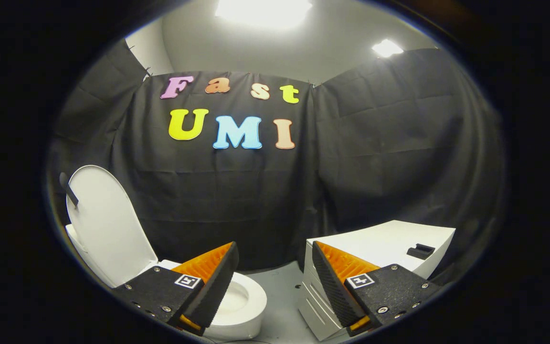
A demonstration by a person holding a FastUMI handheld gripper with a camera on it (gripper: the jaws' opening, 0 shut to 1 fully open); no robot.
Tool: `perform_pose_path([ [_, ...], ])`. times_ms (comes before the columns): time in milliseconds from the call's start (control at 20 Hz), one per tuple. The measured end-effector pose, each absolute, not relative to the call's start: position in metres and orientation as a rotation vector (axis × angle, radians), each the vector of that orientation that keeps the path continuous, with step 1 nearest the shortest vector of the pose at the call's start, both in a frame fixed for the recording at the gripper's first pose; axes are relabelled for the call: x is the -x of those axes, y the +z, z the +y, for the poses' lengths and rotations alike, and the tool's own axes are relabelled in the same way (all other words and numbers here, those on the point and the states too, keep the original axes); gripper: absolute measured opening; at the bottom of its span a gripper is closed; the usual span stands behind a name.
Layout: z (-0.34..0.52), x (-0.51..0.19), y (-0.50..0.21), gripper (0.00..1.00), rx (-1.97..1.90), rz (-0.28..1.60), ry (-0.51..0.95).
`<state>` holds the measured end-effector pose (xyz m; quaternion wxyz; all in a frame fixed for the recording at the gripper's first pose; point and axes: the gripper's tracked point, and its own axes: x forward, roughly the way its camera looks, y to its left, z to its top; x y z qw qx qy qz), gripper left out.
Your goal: Open the toilet lid.
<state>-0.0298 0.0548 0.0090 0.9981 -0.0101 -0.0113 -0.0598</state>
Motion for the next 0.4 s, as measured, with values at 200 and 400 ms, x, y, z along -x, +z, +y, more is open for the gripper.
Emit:
perform_pose_path([
  [200,0.054,0.0288,0.007,0.95,0.011,-0.013,-0.121],
  [400,0.053,0.0305,0.0065,0.95,0.006,-0.01,-0.122],
])
